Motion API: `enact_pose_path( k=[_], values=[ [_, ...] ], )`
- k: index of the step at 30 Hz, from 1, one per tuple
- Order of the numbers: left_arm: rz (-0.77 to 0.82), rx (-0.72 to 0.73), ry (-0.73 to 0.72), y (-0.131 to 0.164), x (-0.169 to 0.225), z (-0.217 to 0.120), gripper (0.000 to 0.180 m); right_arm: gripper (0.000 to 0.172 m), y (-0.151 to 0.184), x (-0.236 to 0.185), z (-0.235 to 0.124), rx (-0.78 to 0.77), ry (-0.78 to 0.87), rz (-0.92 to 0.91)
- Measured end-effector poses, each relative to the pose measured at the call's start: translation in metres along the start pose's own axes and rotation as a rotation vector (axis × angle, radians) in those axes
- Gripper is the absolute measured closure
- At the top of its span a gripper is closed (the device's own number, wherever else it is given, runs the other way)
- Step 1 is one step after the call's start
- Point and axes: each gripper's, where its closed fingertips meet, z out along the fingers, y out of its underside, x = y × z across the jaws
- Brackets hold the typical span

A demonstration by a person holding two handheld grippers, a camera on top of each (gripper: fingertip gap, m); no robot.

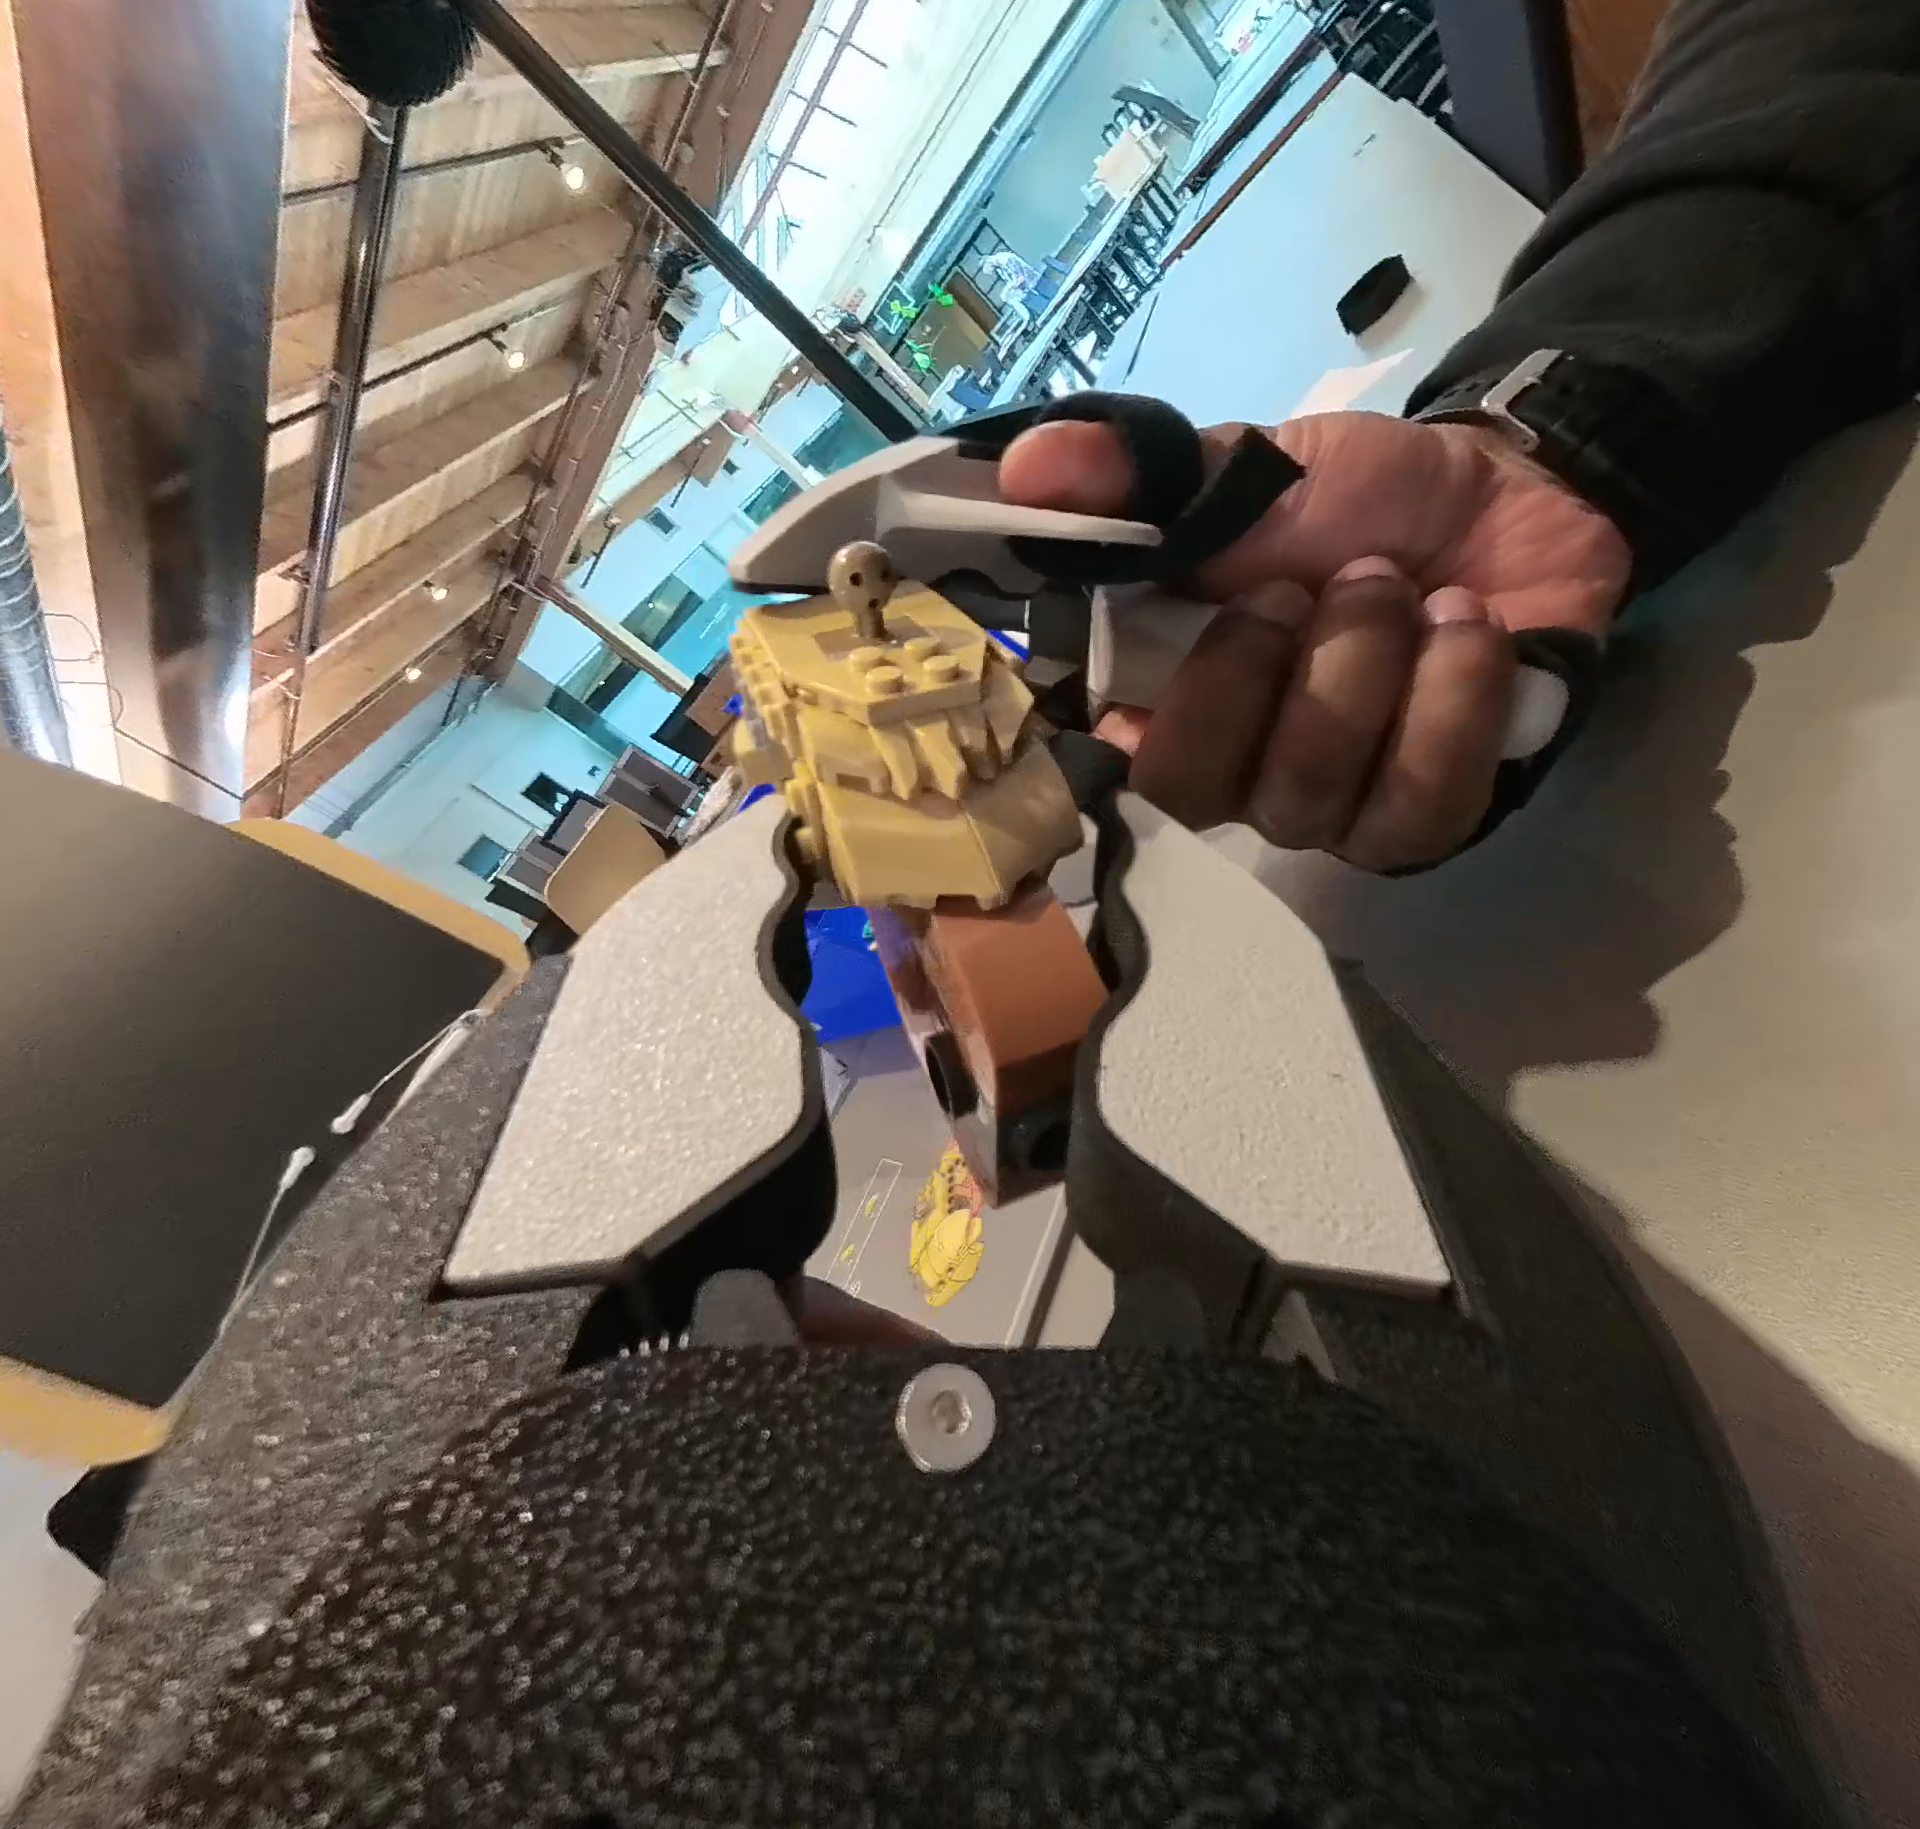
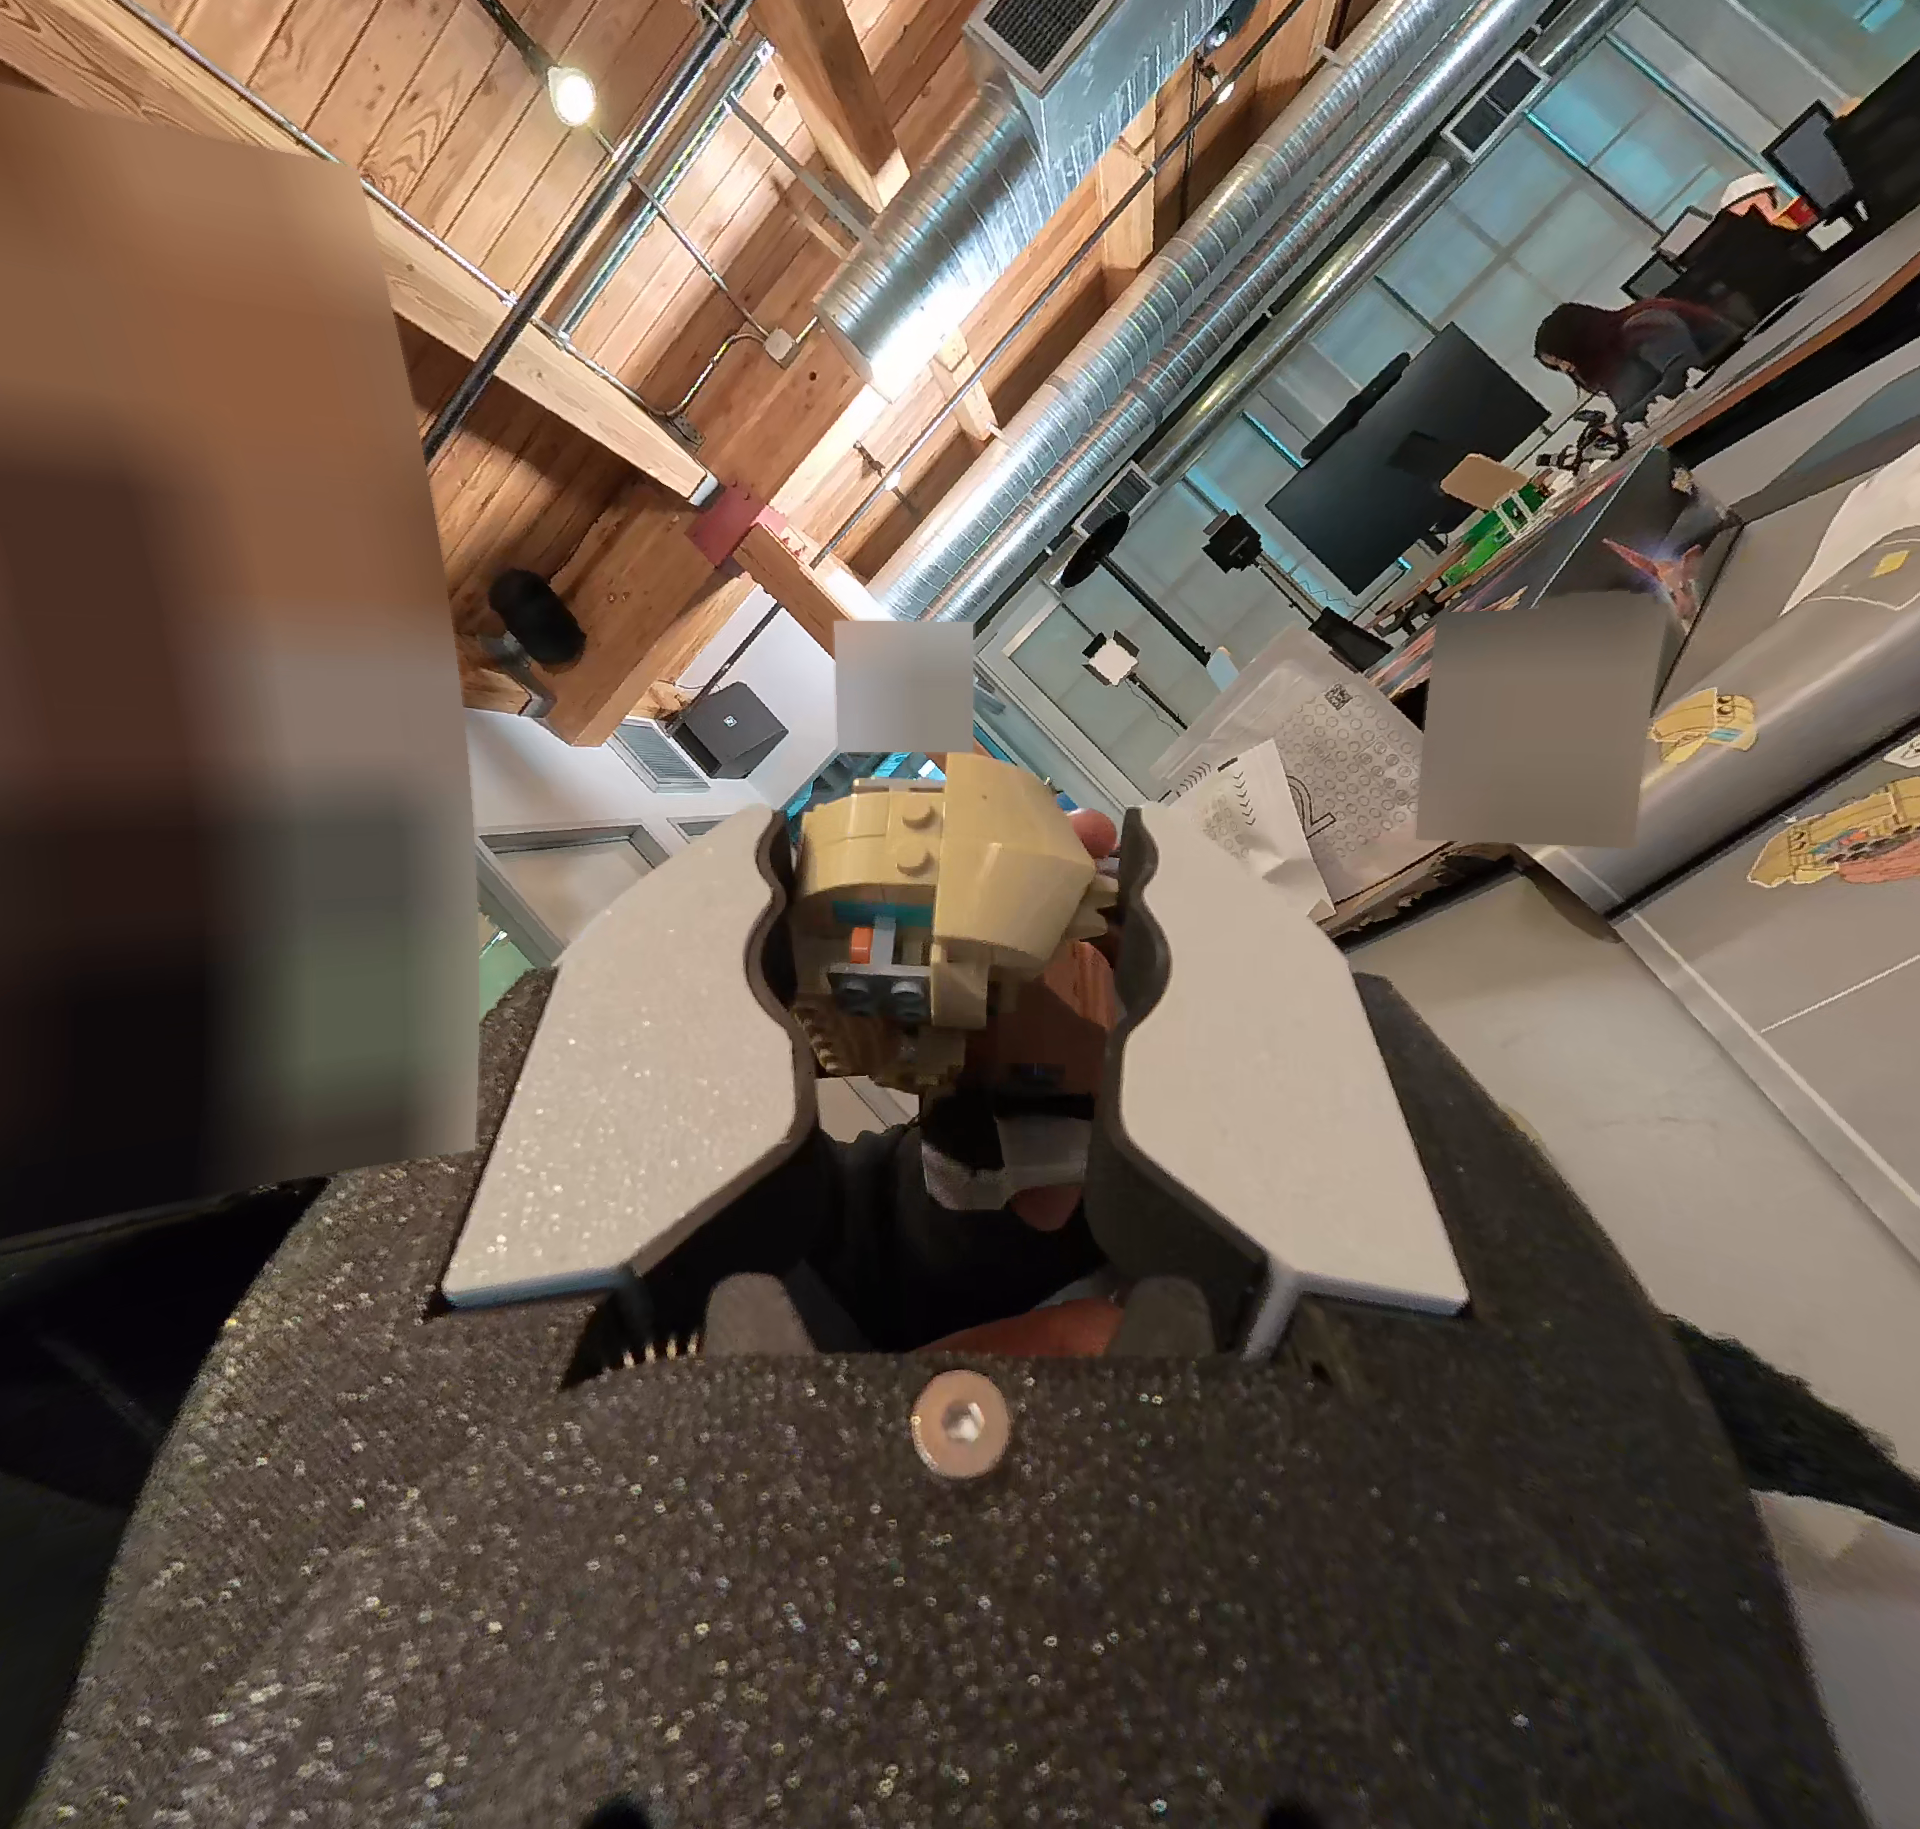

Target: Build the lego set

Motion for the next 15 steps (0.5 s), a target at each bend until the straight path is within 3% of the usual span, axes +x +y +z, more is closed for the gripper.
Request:
enact_pose_path(
  k=[1,8,15],
  values=[
    [-0.007,0.0,-0.007,0.0,-0.002,-0.001,0.129,0.112,0.0,0.0,0.0,0.0,0.001,-0.002],
    [-0.094,0.04,-0.026,-0.005,-0.011,-0.006,0.137,0.116,0.0,-0.002,0.001,-0.027,0.007,-0.033],
    [-0.272,0.123,0.064,-0.007,-0.017,-0.021,0.138,0.12,-0.022,0.0,-0.012,-0.064,0.052,-0.124]
  ],
)
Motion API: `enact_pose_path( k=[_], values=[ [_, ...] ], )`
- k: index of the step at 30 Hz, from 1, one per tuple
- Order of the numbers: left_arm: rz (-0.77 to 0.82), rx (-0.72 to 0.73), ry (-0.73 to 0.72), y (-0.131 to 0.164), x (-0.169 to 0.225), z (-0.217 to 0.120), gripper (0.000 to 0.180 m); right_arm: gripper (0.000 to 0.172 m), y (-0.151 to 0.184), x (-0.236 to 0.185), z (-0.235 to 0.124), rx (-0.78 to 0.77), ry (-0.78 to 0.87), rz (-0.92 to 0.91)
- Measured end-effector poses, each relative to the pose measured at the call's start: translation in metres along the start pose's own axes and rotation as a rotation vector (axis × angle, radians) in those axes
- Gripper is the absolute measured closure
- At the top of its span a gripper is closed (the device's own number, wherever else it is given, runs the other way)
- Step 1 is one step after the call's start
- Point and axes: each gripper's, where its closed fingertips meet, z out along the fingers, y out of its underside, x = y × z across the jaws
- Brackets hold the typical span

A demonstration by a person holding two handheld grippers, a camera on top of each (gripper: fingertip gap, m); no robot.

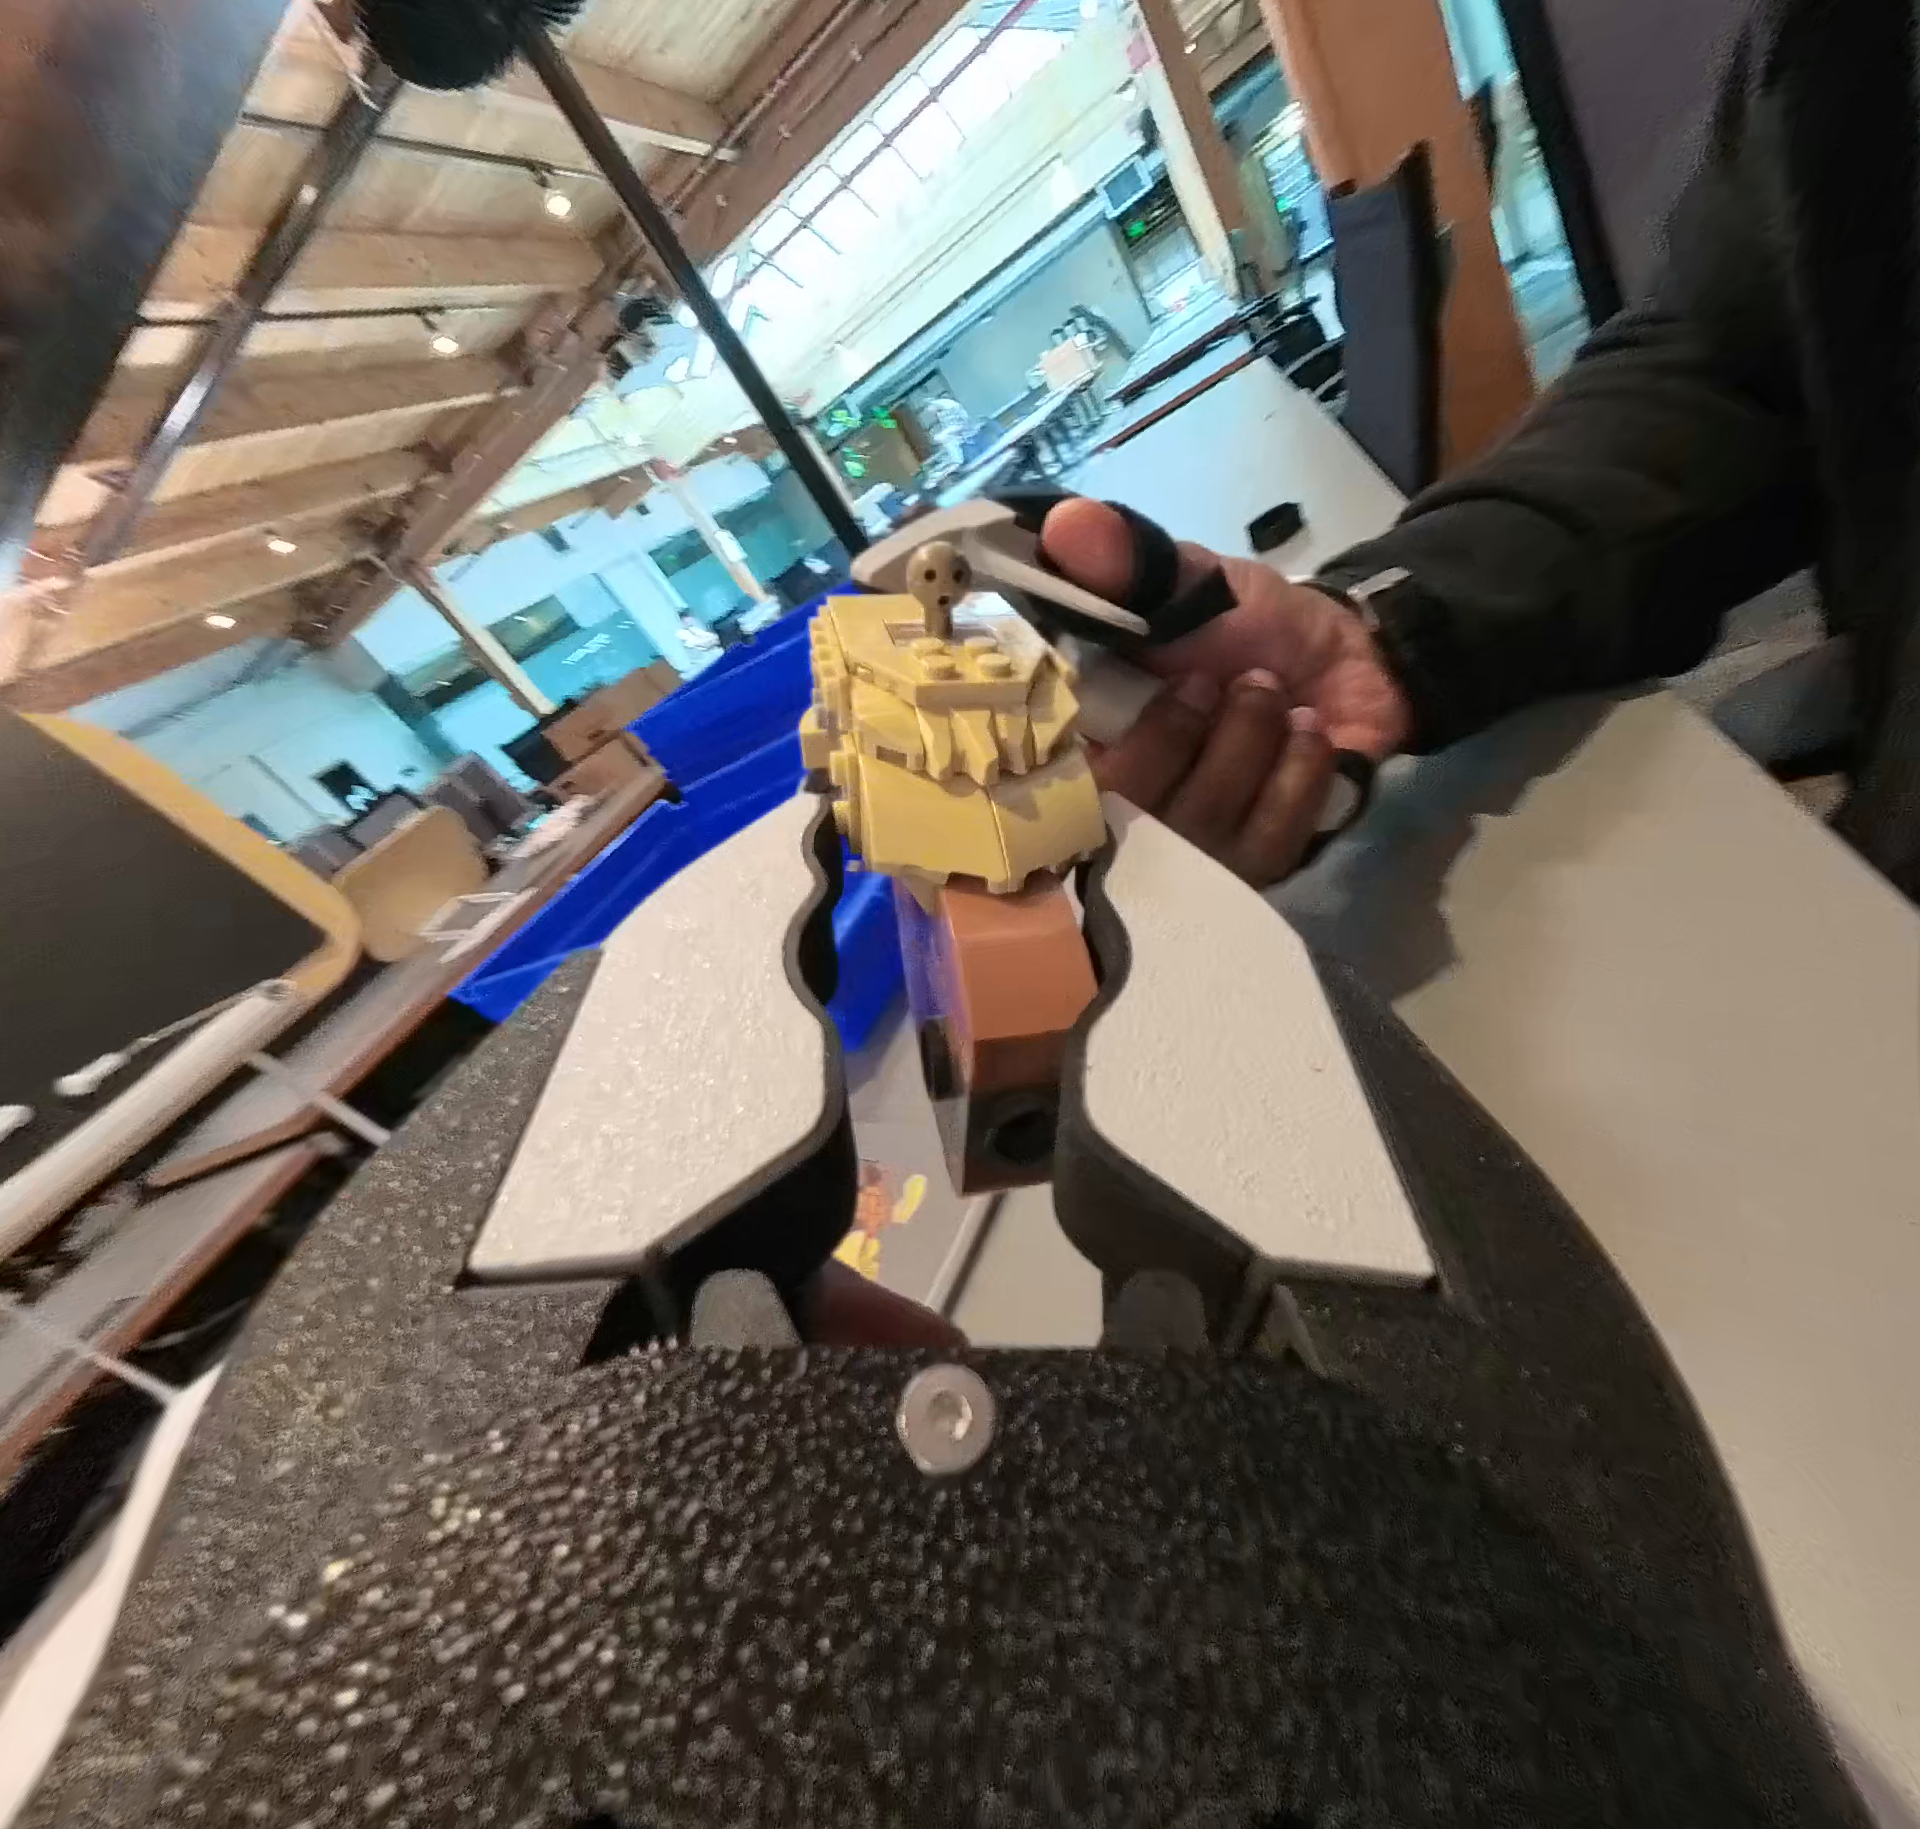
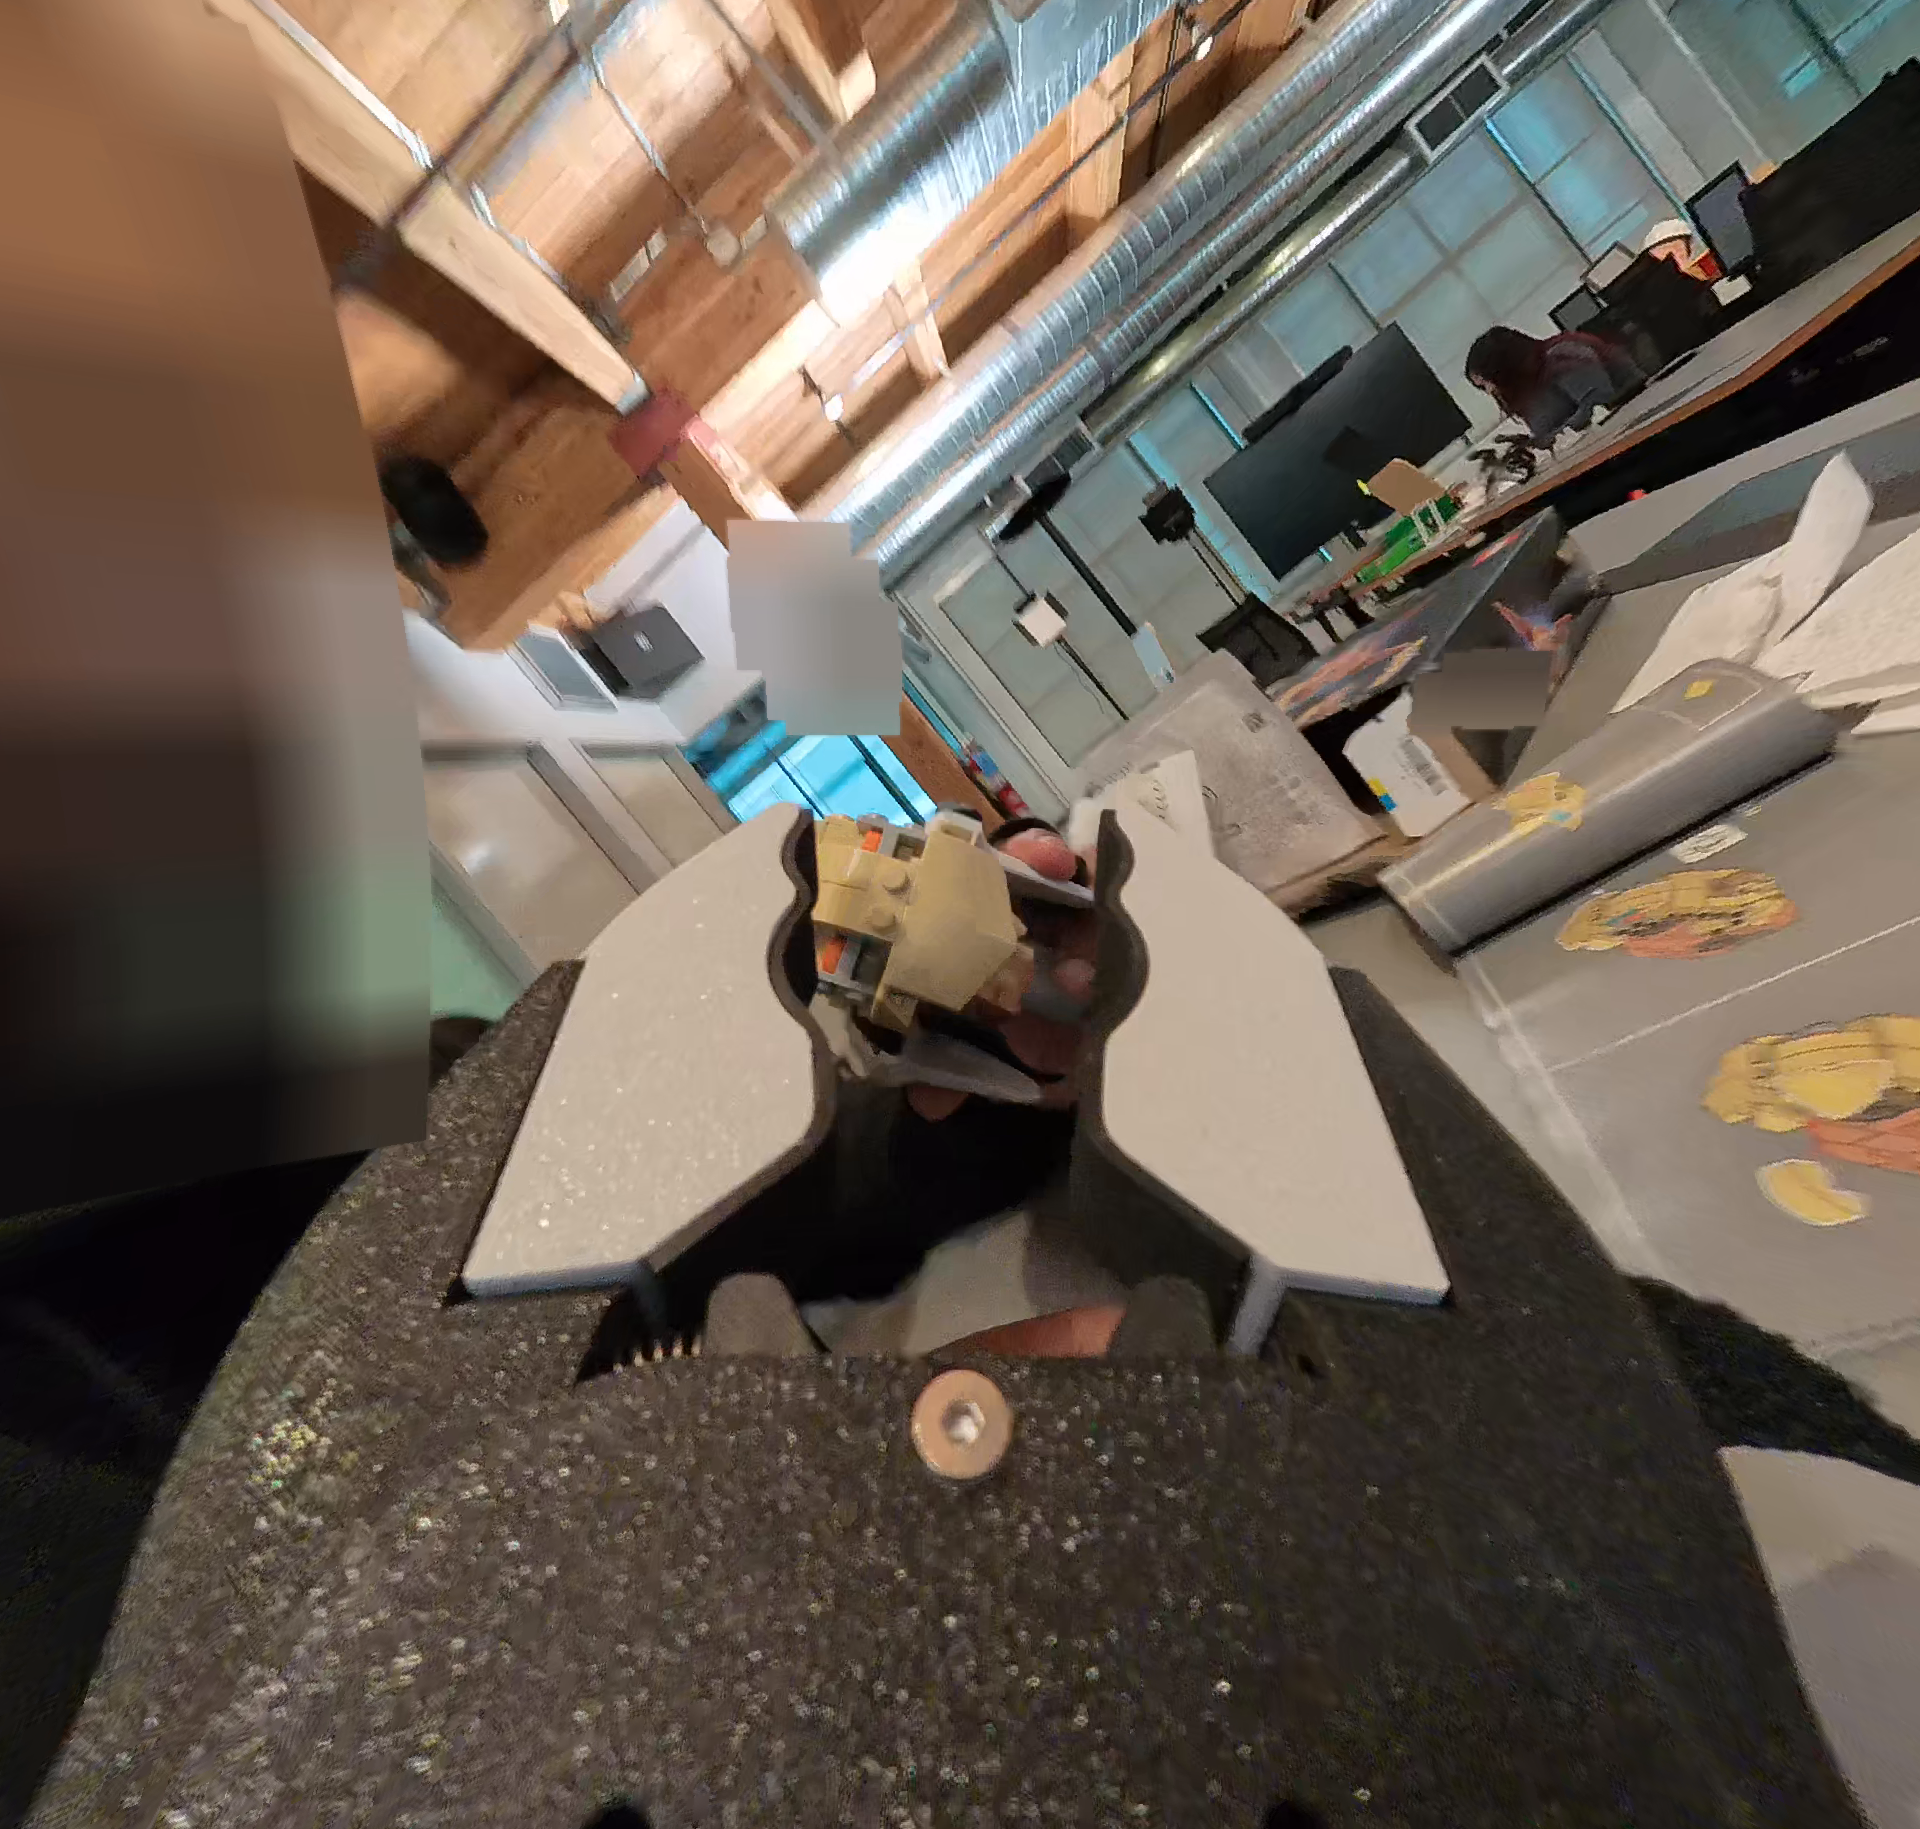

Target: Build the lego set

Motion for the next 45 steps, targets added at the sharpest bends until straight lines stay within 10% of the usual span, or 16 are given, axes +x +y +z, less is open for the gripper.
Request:
enact_pose_path(
  k=[12,24,45],
  values=[
    [-0.232,-0.011,0.222,0.014,0.01,-0.015,0.137,0.102,0.033,-0.002,-0.01,-0.545,0.054,-0.838],
    [-0.325,-0.012,0.355,0.016,0.03,-0.01,0.137,0.123,0.073,-0.002,0.0,-0.601,0.017,-0.945],
    [-0.549,-0.015,0.18,0.024,0.007,0.009,0.124,0.127,0.039,0.003,0.004,-0.316,0.16,-0.744]
  ],
)
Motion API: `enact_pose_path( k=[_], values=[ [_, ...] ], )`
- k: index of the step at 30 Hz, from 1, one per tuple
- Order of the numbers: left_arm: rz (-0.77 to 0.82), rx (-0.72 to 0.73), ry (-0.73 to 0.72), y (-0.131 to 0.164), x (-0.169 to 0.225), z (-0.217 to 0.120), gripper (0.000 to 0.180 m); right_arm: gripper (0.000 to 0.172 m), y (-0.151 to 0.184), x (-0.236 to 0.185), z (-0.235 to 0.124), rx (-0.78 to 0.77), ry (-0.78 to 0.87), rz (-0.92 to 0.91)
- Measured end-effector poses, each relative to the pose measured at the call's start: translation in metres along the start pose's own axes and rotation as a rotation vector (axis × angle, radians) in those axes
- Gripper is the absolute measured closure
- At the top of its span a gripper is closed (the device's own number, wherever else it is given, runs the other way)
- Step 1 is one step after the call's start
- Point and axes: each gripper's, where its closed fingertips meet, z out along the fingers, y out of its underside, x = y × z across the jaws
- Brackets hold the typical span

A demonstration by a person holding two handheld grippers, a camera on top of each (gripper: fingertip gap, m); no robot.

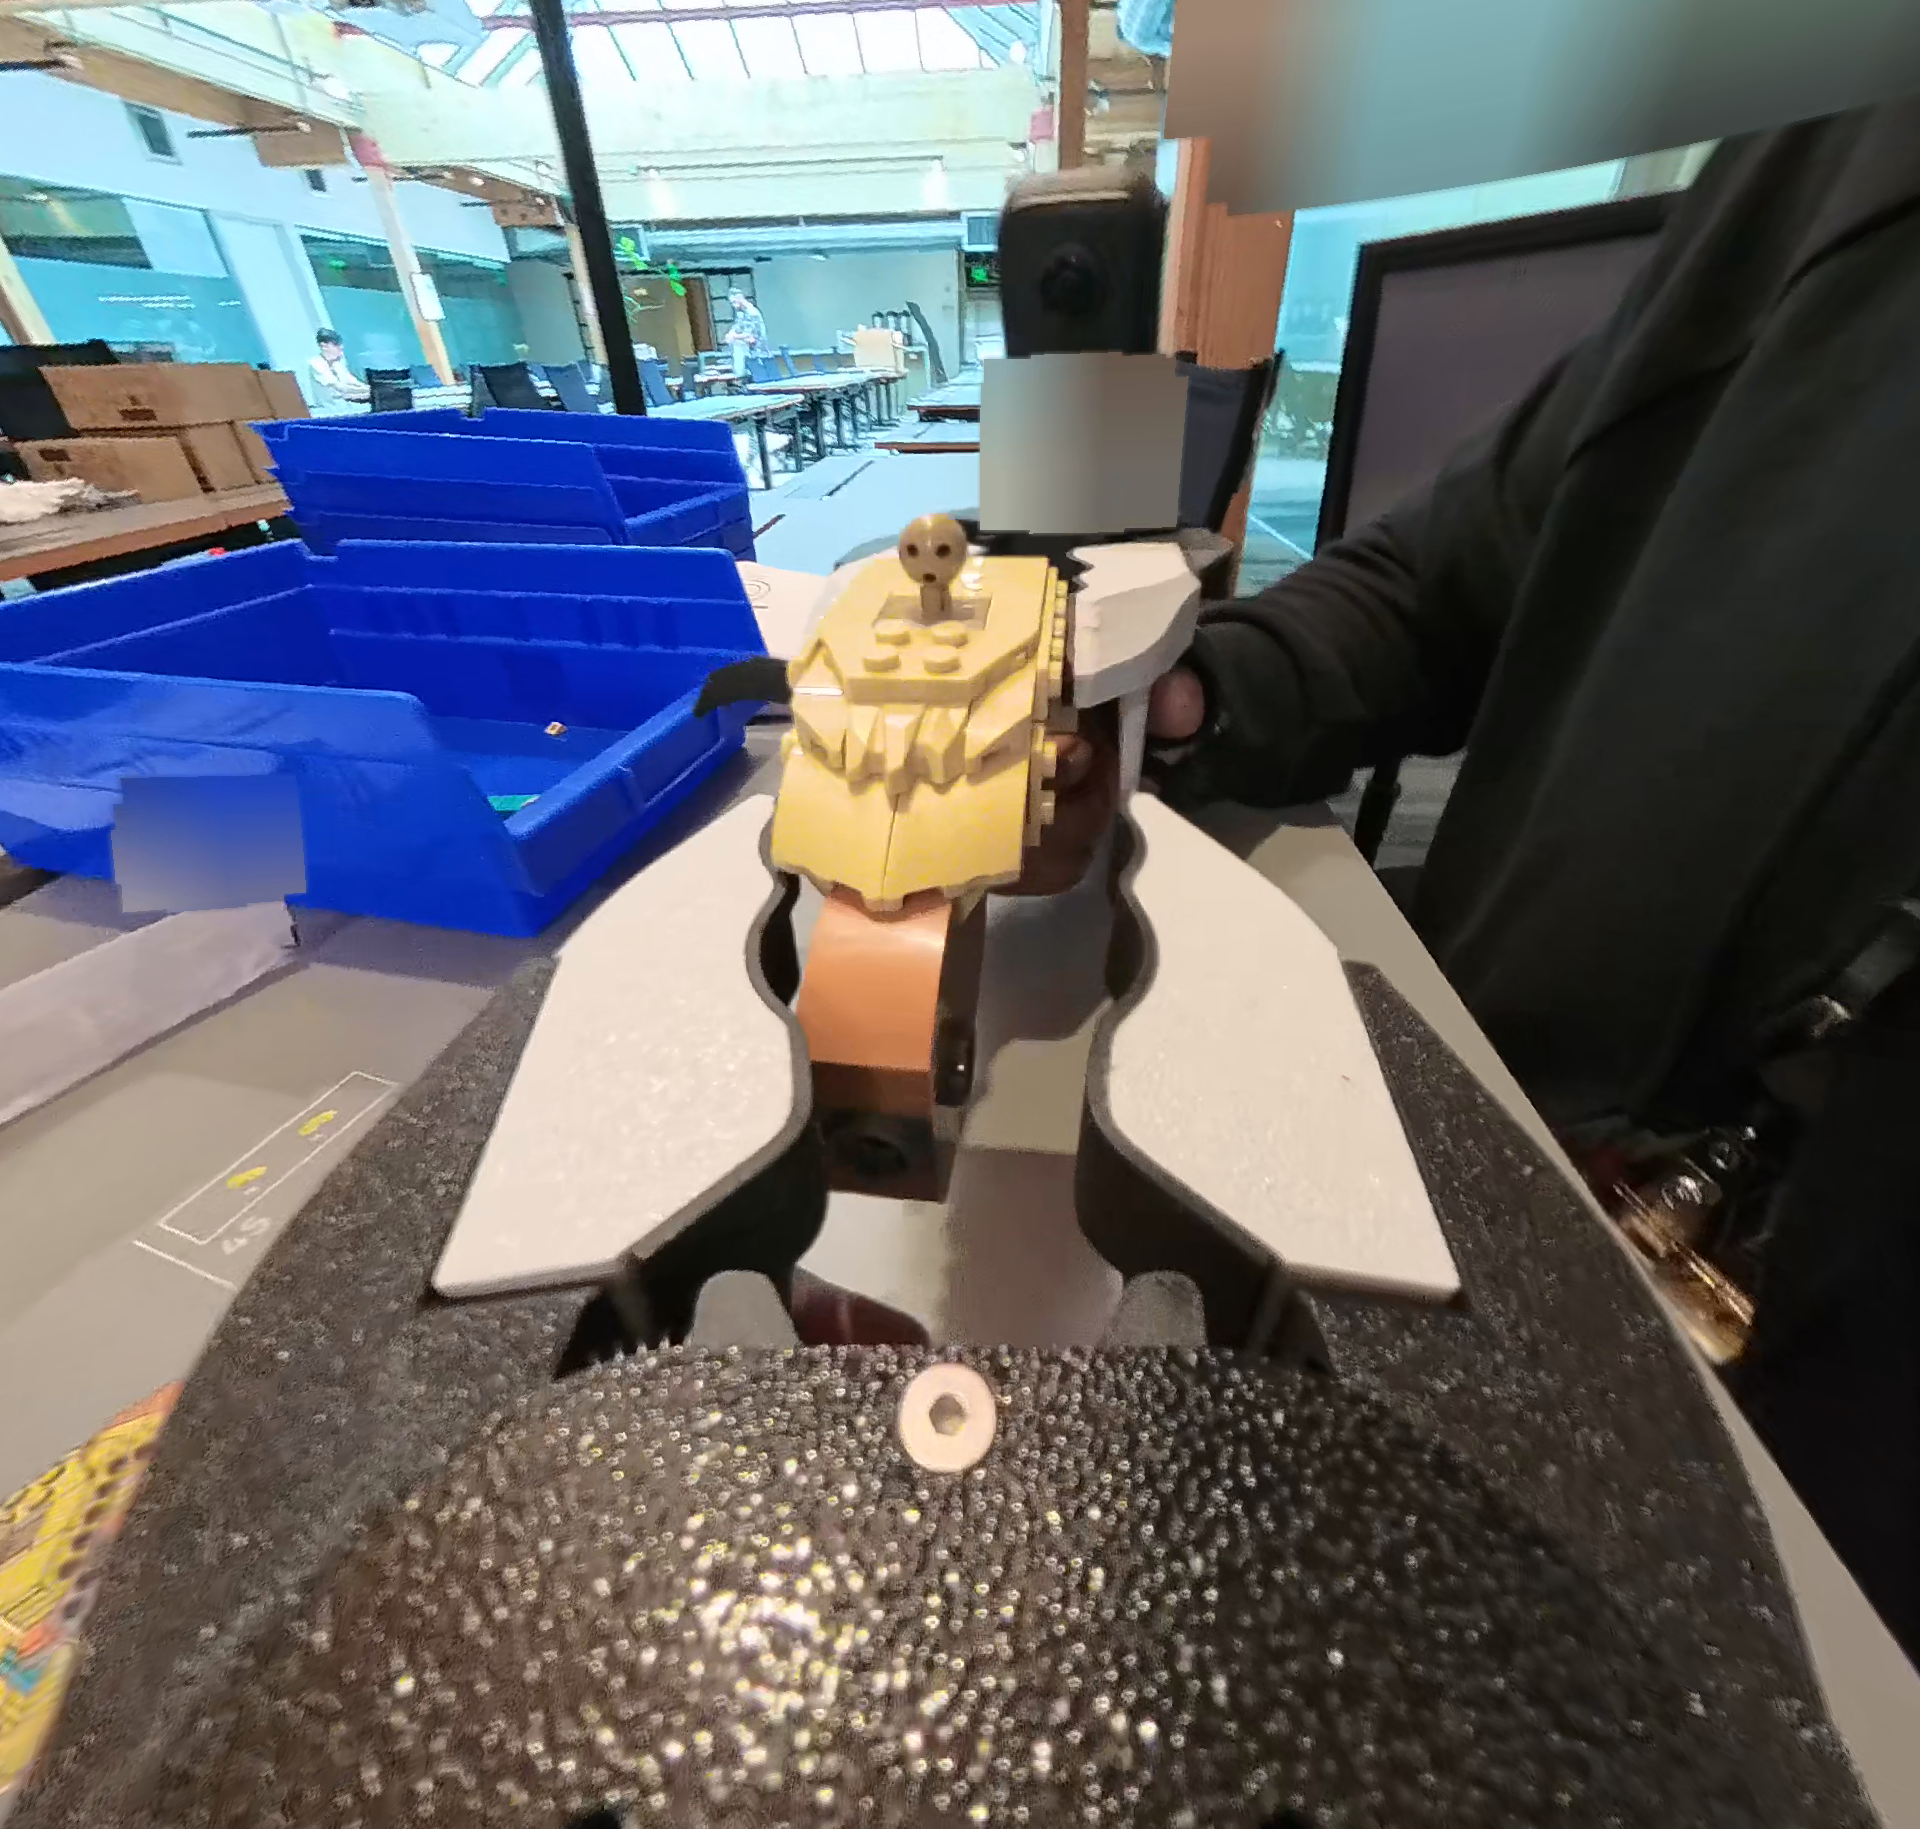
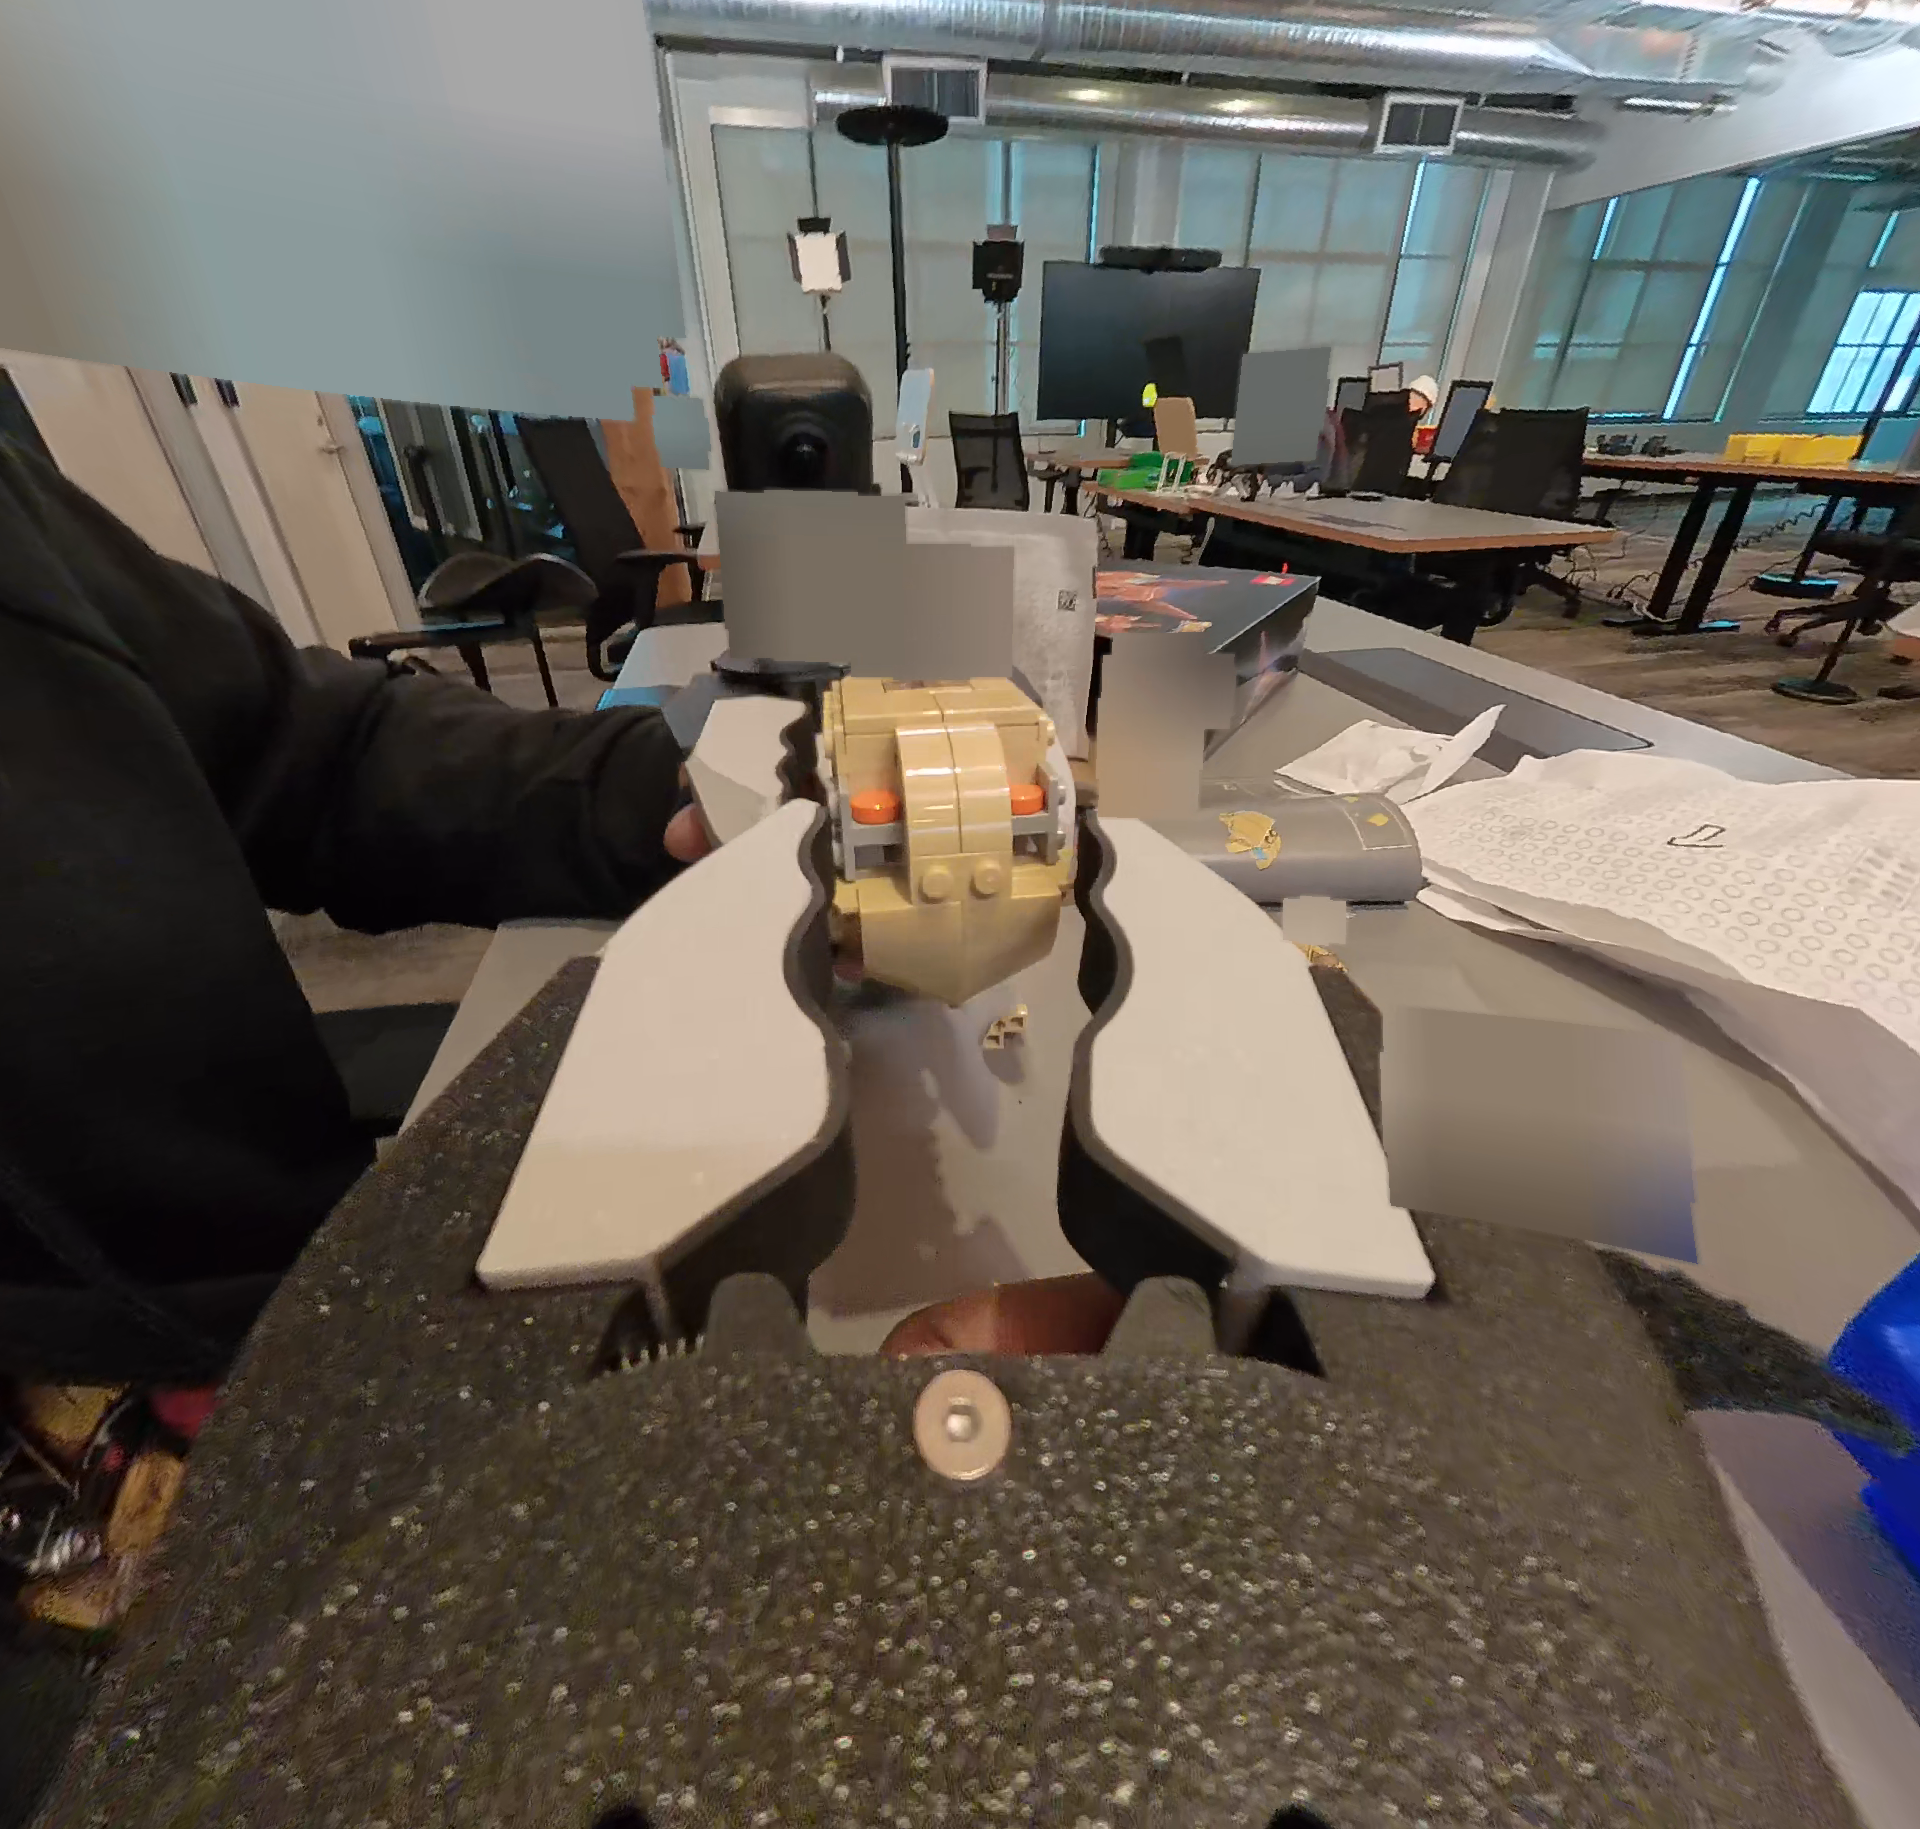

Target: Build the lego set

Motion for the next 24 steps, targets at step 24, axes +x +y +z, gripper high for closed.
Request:
enact_pose_path(
  k=[24],
  values=[
    [-0.171,0.064,0.038,-0.001,0.003,0.013,0.137,0.127,-0.007,-0.008,0.003,0.097,-0.021,0.05]
  ],
)
